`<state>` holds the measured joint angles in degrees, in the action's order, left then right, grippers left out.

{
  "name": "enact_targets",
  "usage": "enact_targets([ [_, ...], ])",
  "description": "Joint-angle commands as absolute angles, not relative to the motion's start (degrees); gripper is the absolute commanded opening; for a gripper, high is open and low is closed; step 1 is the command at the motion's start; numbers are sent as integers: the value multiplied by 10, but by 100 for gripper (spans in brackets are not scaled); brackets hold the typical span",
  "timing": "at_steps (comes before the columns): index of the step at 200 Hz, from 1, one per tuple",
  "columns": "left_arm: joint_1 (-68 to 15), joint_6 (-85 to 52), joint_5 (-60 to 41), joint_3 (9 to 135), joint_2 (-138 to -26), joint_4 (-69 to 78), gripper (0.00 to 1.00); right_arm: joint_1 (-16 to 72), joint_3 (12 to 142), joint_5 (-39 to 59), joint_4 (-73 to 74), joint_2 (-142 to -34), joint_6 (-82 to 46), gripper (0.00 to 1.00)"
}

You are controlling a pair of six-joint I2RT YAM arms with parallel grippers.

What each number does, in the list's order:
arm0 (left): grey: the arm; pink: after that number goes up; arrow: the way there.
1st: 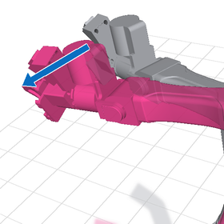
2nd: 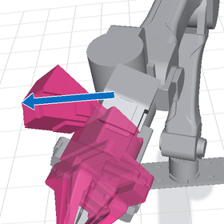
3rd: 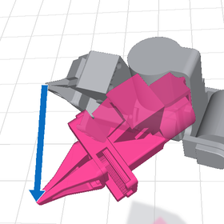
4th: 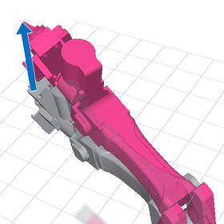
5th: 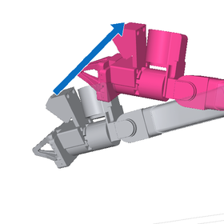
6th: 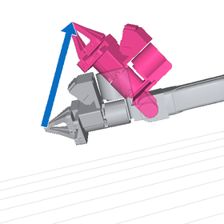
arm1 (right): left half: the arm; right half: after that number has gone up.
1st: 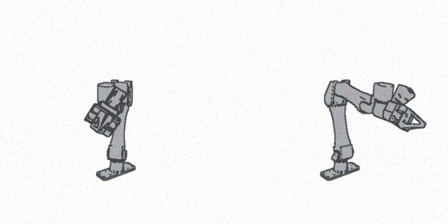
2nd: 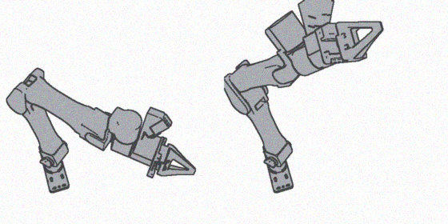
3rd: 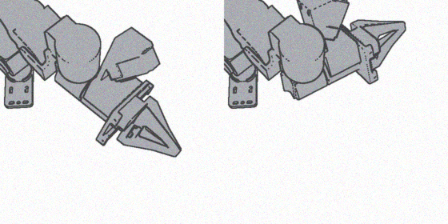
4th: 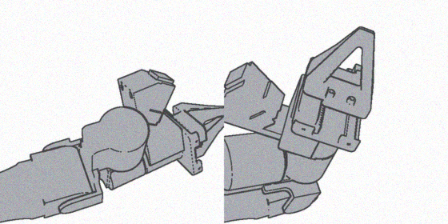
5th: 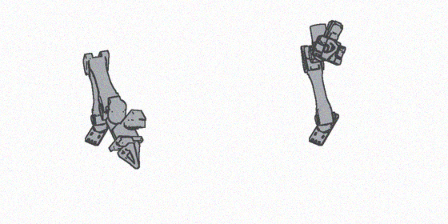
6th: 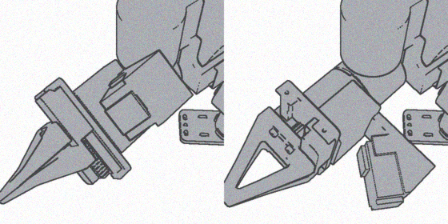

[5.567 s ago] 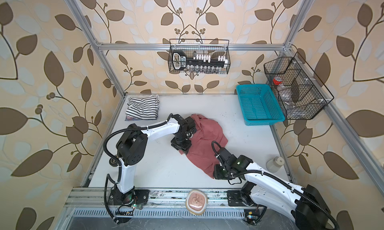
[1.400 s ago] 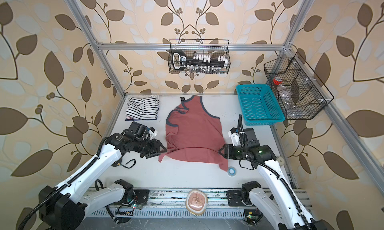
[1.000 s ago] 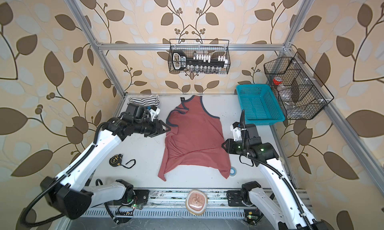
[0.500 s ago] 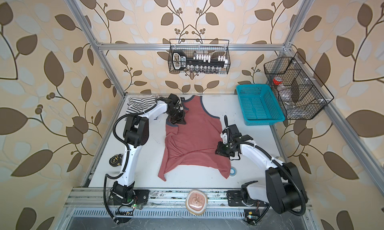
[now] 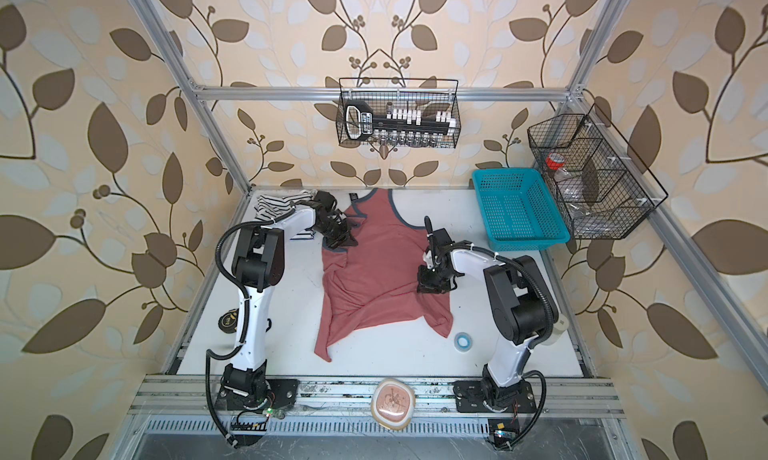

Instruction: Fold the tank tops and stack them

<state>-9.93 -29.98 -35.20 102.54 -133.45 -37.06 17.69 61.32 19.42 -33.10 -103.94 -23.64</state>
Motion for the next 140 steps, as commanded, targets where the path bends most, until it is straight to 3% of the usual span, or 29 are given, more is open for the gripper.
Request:
enact_targets([
  [1, -79, -331, -279, 946, -1313, -366, 0, 174, 656, 124, -365, -1092, -209, 19],
  [75, -79, -429, -323, 695, -1183, -221, 0, 96, 869, 109, -463, -1215, -150, 13],
  [140, -87, -459, -335, 582, -1084, -202, 0, 80, 1078, 112, -536, -1353, -119, 5],
])
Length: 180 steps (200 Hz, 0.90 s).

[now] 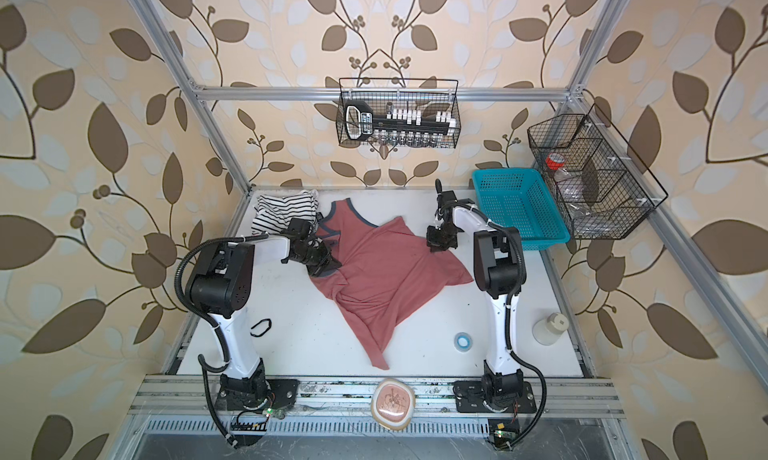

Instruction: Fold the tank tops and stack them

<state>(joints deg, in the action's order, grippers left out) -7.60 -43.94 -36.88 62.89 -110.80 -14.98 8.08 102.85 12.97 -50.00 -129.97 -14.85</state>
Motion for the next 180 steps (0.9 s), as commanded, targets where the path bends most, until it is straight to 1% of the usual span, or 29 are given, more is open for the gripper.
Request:
enact_targets([
  [1, -87, -460, -334, 581, -1083, -202, 0, 80, 1081, 112, -535, -1355, -119, 5],
  [16, -101, -467, -337, 554, -1059, -202, 0, 82, 1128, 110, -543, -1378, -113, 4],
  [39, -127, -481, -335, 527, -1027, -204, 0, 88, 1237, 119, -590, -1418, -96, 2],
  [62, -135, -497, -341, 542, -993, -212, 0, 95, 1271, 140, -595, -1400, -79, 2],
  [73, -136, -496, -334, 571, -973, -233, 0, 96, 1248, 149, -580, -1364, -76, 7],
  [86, -136, -480, -320, 625, -952, -270, 0, 97, 1191, 161, -544, -1308, -76, 9],
  [101, -136, -455, -303, 705, -945, -317, 0, 93, 1108, 166, -488, -1229, -84, 18],
  [122, -136, -424, -288, 815, -963, -354, 7, 87, 1010, 156, -457, -1142, -94, 24],
  [141, -135, -388, -245, 906, -1013, -390, 9, 84, 943, 128, -464, -1090, -97, 25],
  [148, -134, -372, -232, 944, -1043, -409, 7, 83, 918, 114, -465, -1078, -99, 25],
  [156, -131, -353, -221, 991, -1085, -436, 2, 82, 893, 101, -465, -1068, -103, 21],
  [161, -131, -341, -216, 1021, -1112, -455, 0, 81, 878, 96, -465, -1063, -107, 18],
  [180, -126, -305, -206, 1145, -1225, -525, 0, 71, 824, 93, -446, -1054, -116, 1],
])
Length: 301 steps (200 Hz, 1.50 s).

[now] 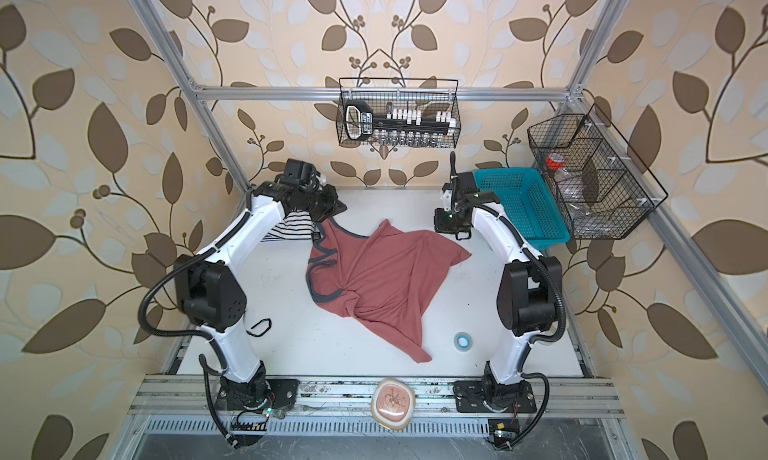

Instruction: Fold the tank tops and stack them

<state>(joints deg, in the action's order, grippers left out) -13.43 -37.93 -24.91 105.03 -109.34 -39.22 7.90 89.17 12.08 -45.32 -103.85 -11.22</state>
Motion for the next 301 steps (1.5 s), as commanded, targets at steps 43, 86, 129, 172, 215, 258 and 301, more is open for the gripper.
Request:
enact_targets([
  [43, -125, -261, -161, 1322, -1384, -622, 0, 64, 793, 70, -427, -1075, -122, 0],
  [86, -117, -256, -135, 1279, -1412, -612, 0, 65, 783, 55, -404, -1124, -144, 1],
  [129, -96, -279, -137, 1221, -1418, -587, 0, 62, 831, 36, -419, -1212, -146, 7],
  [172, -87, -314, -149, 1082, -1349, -517, 0, 49, 960, -7, -489, -1292, -133, 5],
  [215, -81, -342, -161, 990, -1312, -473, 0, 32, 1134, 8, -569, -1390, -114, 0],
  [258, -71, -363, -170, 997, -1321, -464, 0, 25, 1327, 22, -641, -1494, -104, 0],
  [301, -63, -369, -174, 1096, -1371, -482, 0, 18, 1399, 43, -646, -1544, -103, 0],
])
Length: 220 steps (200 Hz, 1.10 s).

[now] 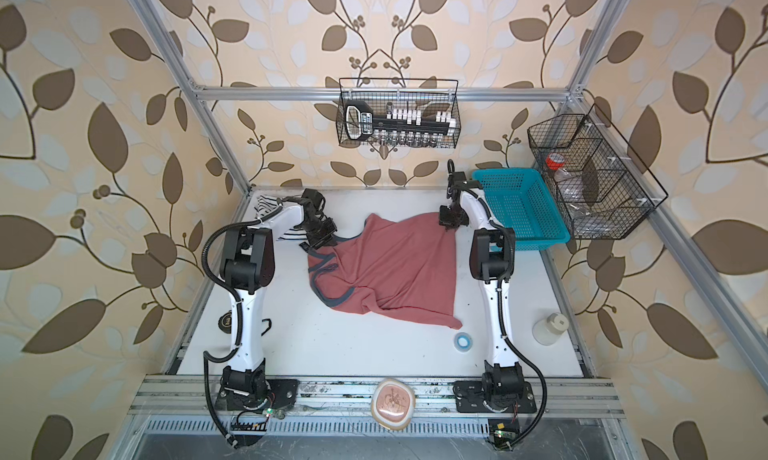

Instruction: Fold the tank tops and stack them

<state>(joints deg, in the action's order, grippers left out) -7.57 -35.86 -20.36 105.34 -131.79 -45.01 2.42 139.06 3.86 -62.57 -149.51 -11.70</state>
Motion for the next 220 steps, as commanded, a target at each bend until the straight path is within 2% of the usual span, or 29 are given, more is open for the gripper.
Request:
enact_targets([
  [1, -63, -369, -174, 1099, -1372, -483, 0, 18, 1399, 43, -645, -1544, -103, 0],
  [78, -39, -367, -187, 1277, -1474, -498, 0, 6, 1424, 76, -596, -1542, -98, 0],
  [111, -38, -374, -216, 1280, -1449, -473, 0, -3, 1424, 110, -563, -1532, -97, 0],
  [137, -41, -374, -249, 1249, -1384, -447, 1, -5, 1387, 153, -532, -1486, -87, 0],
  [163, -46, -352, -256, 1205, -1295, -448, 9, -2, 1284, 186, -485, -1392, -79, 16],
  [174, -48, -334, -253, 1189, -1255, -457, 16, 3, 1233, 189, -473, -1343, -70, 24],
  [200, -50, -286, -203, 1138, -1178, -515, 34, 23, 1079, 169, -453, -1211, -50, 33],
  [220, -52, -257, -162, 1080, -1138, -566, 32, 41, 948, 151, -437, -1105, -55, 39],
])
